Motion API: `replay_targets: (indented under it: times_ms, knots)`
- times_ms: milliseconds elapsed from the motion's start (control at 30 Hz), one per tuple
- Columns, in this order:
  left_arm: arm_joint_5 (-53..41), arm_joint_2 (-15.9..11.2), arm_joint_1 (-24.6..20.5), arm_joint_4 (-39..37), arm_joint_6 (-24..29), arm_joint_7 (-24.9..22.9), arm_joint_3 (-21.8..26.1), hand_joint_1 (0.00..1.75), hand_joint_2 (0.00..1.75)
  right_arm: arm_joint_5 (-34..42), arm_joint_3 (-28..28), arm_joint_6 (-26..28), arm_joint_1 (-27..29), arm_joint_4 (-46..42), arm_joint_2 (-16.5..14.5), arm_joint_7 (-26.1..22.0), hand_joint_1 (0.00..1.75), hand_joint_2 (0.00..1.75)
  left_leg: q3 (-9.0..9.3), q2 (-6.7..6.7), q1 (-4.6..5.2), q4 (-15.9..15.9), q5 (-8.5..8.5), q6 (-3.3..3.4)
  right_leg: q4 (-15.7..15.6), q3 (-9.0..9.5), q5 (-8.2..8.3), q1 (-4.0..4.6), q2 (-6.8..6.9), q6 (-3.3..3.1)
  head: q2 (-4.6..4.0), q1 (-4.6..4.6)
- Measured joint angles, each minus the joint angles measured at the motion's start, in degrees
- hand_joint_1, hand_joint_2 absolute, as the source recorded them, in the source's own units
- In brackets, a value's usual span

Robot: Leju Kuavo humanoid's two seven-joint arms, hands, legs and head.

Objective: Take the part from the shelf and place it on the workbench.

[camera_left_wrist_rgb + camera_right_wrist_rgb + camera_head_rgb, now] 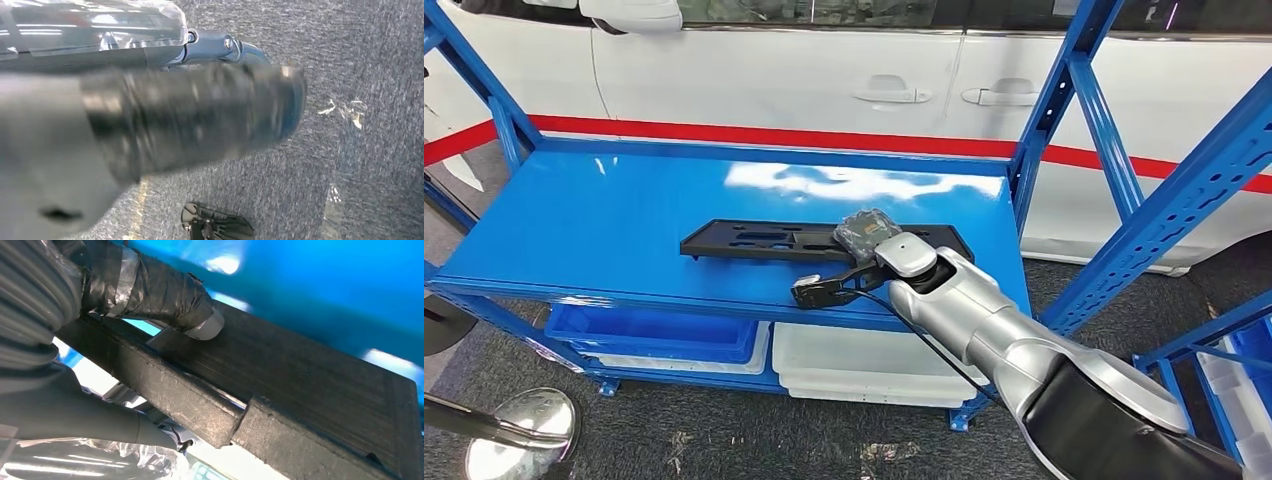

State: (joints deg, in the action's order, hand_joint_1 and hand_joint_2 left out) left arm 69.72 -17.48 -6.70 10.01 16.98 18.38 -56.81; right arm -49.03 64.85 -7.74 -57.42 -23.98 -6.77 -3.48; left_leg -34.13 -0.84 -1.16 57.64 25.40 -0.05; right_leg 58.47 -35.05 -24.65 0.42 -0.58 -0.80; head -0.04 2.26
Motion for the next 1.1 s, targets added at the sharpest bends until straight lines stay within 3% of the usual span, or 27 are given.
replay_targets:
  times_ms: [167,367,433,633,1100]
  knots:
    - [-0.03,-0.01,-0.01,0.0,-0.66,0.04,0.0,0.0,1.75,-1.26,0.01,2.59,0.01,0.0,0.04,-0.1,1.75,1.75,0.19,0.02,-0.01,-0.32,-0.1,-0.61,0.05,0.01,-0.08,0.03,-0.1,-0.18,0.0,-0.01]
    - [-0.82,0.01,0.0,0.0,-1.17,0.91,-0.02,0.0,1.75,-9.16,0.02,19.81,-0.9,-1.83,0.35,1.28,1.75,1.75,0.11,0.02,0.02,-0.34,-0.15,-0.88,0.06,-0.02,-0.05,-0.01,-0.1,-0.23,0.0,-0.03]
    - [-1.25,0.02,-0.01,0.0,-1.34,1.34,-0.1,0.0,1.75,-11.93,0.02,22.81,-2.02,-3.36,0.53,1.75,1.75,1.75,0.12,0.03,0.05,-0.34,-0.14,-0.89,0.01,0.0,-0.05,-0.03,-0.1,-0.24,0.0,-0.03]
    - [-2.17,0.02,-0.01,0.0,-1.73,2.04,-1.0,0.0,1.75,-17.67,-0.3,23.94,-4.59,-8.58,0.67,2.05,1.75,1.75,0.06,0.02,0.1,-0.32,-0.14,-0.89,-0.12,0.07,-0.03,-0.08,-0.06,-0.24,0.0,-0.03]
    - [-2.4,0.02,-0.01,0.0,-1.84,2.15,-1.27,0.0,1.75,-20.3,-1.56,24.28,-6.81,-14.84,1.04,1.21,1.75,1.75,0.05,0.01,0.11,-0.31,-0.11,-0.88,-0.22,0.09,-0.03,-0.1,-0.06,-0.23,0.0,-0.03]
